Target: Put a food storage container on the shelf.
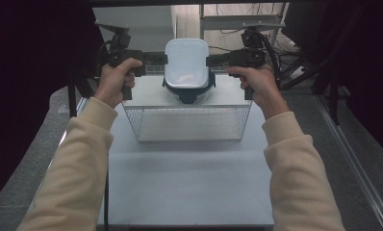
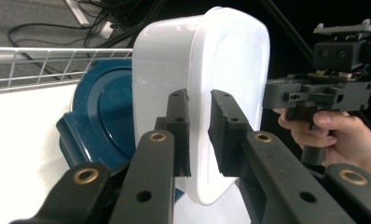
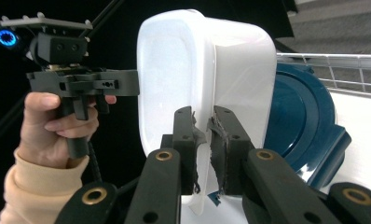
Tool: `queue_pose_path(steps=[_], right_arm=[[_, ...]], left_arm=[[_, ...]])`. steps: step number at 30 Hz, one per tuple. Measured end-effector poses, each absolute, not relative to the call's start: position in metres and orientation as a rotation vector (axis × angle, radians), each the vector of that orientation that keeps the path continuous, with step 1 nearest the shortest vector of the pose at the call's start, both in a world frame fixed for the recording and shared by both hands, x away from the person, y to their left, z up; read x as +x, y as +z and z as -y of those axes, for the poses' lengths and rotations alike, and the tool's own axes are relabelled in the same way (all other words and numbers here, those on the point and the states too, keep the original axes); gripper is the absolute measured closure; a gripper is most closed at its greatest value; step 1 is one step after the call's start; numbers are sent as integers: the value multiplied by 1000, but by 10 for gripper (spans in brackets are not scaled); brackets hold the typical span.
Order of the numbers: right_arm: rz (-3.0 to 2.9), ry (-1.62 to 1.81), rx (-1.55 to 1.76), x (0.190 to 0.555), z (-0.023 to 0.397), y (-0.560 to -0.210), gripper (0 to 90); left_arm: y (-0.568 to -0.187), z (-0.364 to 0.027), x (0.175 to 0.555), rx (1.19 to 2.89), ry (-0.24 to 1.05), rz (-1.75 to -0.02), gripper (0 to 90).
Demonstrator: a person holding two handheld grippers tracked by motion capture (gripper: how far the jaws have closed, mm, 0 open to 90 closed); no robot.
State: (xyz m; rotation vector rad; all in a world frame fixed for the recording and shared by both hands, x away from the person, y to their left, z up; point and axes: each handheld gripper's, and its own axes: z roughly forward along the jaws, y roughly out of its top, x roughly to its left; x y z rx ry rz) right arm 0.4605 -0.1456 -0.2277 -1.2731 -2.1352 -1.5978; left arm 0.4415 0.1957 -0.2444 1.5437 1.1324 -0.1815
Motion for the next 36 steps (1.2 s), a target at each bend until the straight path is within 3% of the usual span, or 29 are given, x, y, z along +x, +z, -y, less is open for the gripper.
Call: queue_pose_path(steps=[10, 23, 24, 27, 30, 36], right_arm=[[1940, -1510, -1385, 495, 150, -241, 728], [1796, -1534, -1427, 507, 151, -259, 702], [1795, -1534, -1427, 507, 151, -259, 678], [1847, -1567, -1449, 501, 149, -256, 475], [1913, -1661, -1434, 491, 152, -247, 389], [2071, -1782, -1315, 463, 170, -236, 319]], left_arm=[[-259, -196, 467, 1464, -280, -1187, 759], [-272, -198, 473, 1415, -320, -1201, 715], [-272, -197, 473, 1419, -317, -1200, 695], [-268, -197, 468, 1414, -261, -1201, 546], [-259, -200, 457, 1413, -185, -1183, 392], [-247, -211, 427, 1465, -7, -1148, 320]])
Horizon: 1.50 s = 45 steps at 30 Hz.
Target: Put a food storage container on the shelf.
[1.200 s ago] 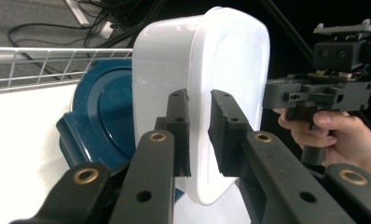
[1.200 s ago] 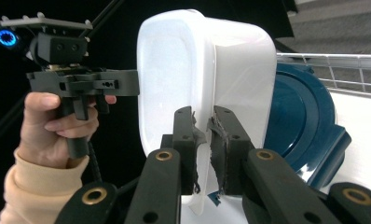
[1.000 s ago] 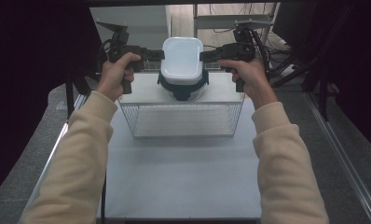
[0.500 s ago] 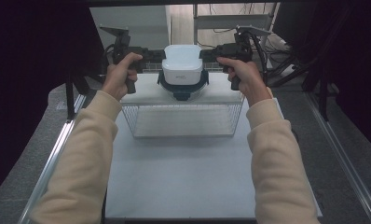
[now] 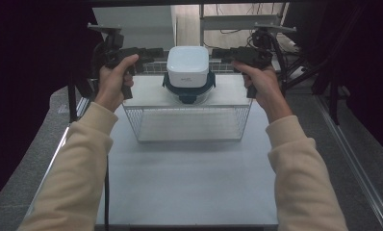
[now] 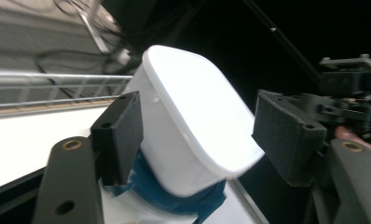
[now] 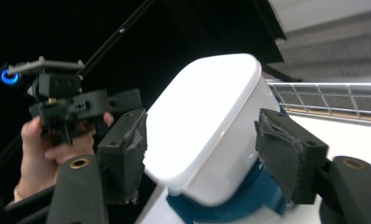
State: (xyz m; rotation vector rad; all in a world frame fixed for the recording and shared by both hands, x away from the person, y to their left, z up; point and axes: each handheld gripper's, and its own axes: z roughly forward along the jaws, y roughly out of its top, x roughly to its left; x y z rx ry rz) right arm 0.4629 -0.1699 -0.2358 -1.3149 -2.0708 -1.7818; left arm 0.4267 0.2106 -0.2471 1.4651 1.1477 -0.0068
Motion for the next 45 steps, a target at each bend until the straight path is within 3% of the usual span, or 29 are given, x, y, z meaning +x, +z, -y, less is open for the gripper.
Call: queue_pose_path(steps=[13, 21, 32, 39, 45], right_arm=[[2366, -1845, -1186, 414, 209, -262, 296], [2430, -1849, -1158, 393, 221, -286, 285], [2543, -1761, -1160, 342, 242, -363, 215], [2522, -1576, -1218, 323, 253, -430, 202], [2585, -1475, -1220, 317, 251, -453, 190]], left_arm=[[-290, -225, 368, 1619, 193, -1088, 298], [-316, -226, 335, 1648, 224, -1067, 292], [-380, -218, 286, 1721, 215, -1080, 198], [-442, -207, 274, 1824, 165, -1148, 193], [-464, -204, 275, 1856, 143, -1190, 183]])
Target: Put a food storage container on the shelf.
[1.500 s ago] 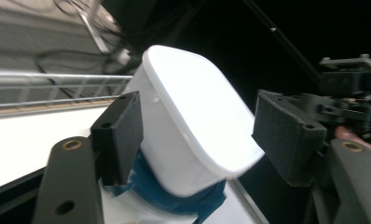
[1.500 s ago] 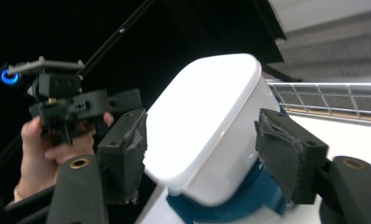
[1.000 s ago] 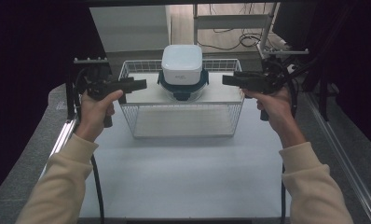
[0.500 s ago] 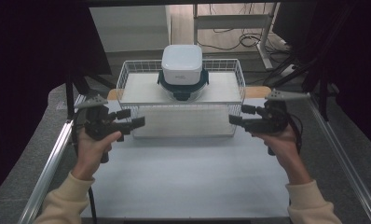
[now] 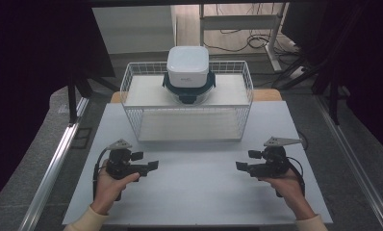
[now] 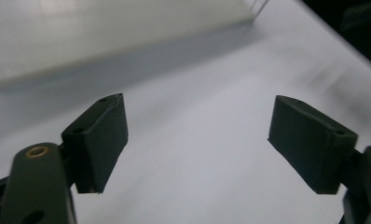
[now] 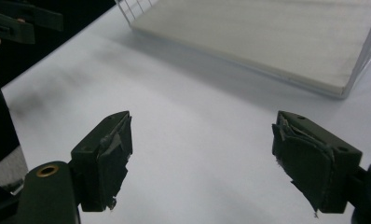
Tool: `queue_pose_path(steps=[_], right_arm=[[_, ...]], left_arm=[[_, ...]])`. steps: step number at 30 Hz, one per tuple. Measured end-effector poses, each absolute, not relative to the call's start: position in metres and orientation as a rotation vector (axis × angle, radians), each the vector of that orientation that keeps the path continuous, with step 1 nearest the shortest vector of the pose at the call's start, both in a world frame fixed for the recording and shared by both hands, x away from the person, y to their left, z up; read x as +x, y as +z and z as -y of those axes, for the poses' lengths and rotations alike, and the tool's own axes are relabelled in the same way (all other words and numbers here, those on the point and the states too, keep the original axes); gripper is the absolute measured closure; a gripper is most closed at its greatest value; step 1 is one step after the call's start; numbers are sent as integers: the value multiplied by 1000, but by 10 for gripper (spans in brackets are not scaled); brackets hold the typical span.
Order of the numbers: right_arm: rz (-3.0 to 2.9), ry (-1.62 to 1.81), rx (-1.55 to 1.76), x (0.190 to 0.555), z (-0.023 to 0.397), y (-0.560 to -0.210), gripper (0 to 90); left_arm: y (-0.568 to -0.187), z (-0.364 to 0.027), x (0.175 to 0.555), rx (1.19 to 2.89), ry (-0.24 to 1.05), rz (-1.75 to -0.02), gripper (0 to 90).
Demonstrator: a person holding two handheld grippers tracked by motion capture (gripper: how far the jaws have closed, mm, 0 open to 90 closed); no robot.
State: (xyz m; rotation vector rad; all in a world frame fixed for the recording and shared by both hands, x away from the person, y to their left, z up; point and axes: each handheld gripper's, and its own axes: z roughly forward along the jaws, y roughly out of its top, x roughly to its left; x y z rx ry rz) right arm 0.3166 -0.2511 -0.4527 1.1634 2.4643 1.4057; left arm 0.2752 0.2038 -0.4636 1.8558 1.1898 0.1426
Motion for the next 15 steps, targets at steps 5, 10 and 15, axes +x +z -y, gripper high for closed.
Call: queue_pose_path(steps=[5, 10, 15], right_arm=[[-2443, 1426, 1143, 314, 250, -451, 186], [-2425, 1446, 1123, 312, 251, -453, 173], [-2400, 1445, 1131, 310, 257, -462, 144]], left_arm=[[-461, -207, 274, 1834, 164, -1194, 195], [-467, -208, 271, 1831, 158, -1202, 202], [-474, -210, 270, 1846, 168, -1210, 201]])
